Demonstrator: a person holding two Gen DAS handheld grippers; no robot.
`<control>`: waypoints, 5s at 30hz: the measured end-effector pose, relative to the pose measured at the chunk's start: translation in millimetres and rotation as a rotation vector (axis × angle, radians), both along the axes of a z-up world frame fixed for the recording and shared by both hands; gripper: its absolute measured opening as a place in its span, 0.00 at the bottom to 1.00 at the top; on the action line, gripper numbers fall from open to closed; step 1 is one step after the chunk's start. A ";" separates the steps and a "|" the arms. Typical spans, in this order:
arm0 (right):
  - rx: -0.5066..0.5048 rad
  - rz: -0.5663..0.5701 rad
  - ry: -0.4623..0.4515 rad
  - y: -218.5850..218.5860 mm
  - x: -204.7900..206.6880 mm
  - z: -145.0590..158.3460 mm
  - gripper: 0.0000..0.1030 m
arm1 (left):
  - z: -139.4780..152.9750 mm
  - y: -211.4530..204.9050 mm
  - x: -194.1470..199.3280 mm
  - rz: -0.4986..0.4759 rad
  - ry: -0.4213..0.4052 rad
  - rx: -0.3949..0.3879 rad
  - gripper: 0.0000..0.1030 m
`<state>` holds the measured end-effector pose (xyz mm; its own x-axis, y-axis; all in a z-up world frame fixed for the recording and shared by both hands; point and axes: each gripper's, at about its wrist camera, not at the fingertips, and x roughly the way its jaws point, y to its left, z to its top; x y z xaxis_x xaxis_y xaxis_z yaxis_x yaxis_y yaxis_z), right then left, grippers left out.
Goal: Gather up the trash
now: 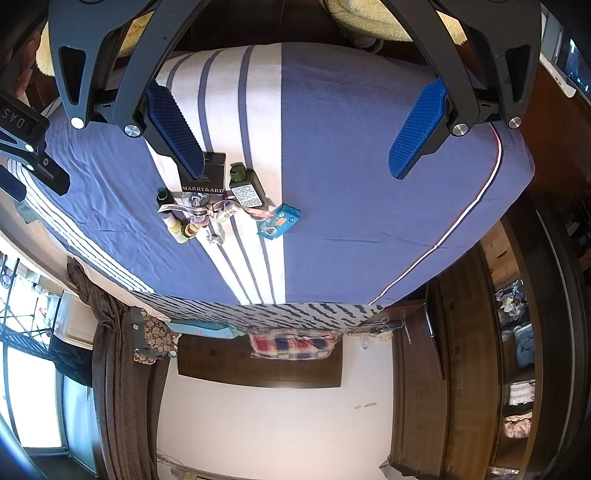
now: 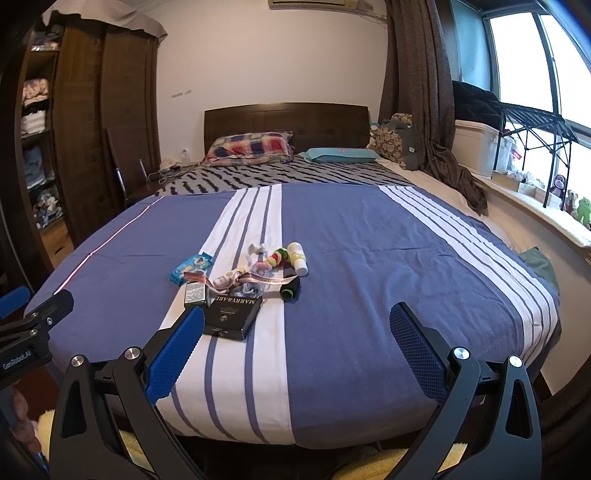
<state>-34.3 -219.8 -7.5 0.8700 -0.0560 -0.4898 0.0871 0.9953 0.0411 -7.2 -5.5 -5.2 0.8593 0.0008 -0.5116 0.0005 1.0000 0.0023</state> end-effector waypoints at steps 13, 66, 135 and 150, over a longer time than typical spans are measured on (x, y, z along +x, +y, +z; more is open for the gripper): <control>-0.016 0.022 -0.007 9.8 -1.2 4.3 0.97 | 2.4 9.1 1.7 -0.003 -0.006 -0.009 0.92; -0.019 0.049 -0.027 21.8 -4.1 13.9 0.97 | 14.3 11.4 0.7 -0.001 -0.020 -0.005 0.92; 0.043 0.121 0.237 29.4 130.1 -132.7 0.74 | -113.4 -5.4 170.5 -0.156 0.257 -0.033 0.92; 0.087 0.115 0.234 -9.2 118.7 -130.0 0.74 | -144.3 -40.1 210.4 -0.195 0.324 -0.057 0.57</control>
<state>84.5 -229.0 -137.6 0.7311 0.0874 -0.6766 -0.0088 0.9929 0.1187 203.2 -45.6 -149.5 0.6340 -0.1836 -0.7512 0.1825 0.9795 -0.0853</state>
